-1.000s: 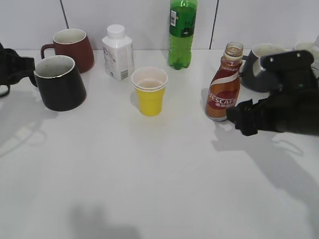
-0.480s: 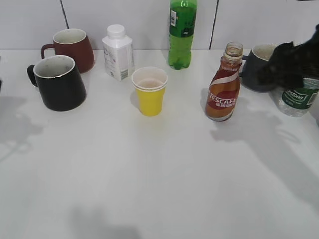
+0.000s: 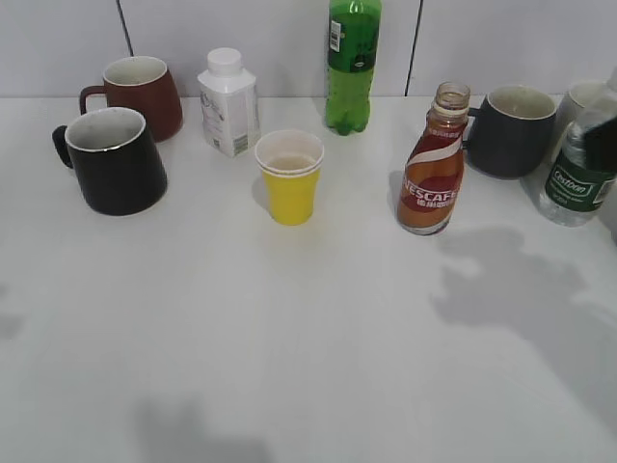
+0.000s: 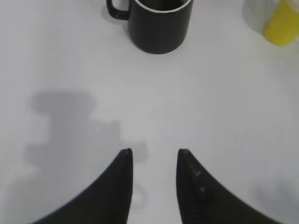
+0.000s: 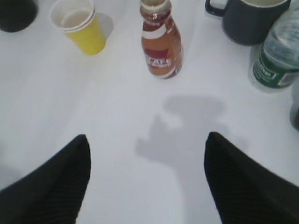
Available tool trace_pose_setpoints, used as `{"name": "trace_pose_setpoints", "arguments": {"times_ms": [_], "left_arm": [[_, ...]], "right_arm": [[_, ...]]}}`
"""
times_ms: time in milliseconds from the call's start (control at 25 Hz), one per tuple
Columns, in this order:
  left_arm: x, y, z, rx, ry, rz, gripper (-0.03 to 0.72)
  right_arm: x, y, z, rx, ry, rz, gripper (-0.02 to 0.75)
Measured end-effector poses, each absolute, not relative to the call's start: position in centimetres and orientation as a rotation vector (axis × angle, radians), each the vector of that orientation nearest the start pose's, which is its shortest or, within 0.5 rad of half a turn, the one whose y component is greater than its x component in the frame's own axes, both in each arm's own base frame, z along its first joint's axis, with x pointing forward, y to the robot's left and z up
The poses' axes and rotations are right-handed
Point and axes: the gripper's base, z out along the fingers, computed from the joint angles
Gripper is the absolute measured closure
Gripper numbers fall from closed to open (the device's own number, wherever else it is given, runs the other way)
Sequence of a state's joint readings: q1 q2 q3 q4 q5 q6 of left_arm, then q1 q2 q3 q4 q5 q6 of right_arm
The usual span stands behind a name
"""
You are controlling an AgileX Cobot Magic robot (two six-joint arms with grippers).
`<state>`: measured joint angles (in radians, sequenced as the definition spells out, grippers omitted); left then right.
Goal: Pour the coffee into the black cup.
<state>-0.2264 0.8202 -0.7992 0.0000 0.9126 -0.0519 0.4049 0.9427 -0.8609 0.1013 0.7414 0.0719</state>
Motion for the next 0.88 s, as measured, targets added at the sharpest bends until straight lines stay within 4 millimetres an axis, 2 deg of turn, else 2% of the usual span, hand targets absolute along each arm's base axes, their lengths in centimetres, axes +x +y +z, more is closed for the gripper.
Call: {"name": "trace_pose_setpoints", "arguments": {"times_ms": [200, 480, 600, 880], "left_arm": [[9.4, -2.5, 33.0, 0.193, 2.309, -0.198, 0.437], [4.4, -1.7, 32.5, 0.206, 2.241, -0.25, 0.437], [2.7, -1.4, 31.7, 0.207, 2.211, -0.266, 0.437], [-0.7, -0.5, 29.8, 0.206, 2.11, -0.261, 0.437]], "right_arm": [[12.0, 6.1, 35.1, -0.333, 2.25, 0.405, 0.148], [6.1, 3.3, 35.9, -0.361, 2.201, 0.373, 0.149], [3.7, 2.2, 35.3, -0.364, 2.175, 0.349, 0.149], [-0.5, 0.0, 31.7, -0.358, 2.122, 0.308, 0.149]]}}
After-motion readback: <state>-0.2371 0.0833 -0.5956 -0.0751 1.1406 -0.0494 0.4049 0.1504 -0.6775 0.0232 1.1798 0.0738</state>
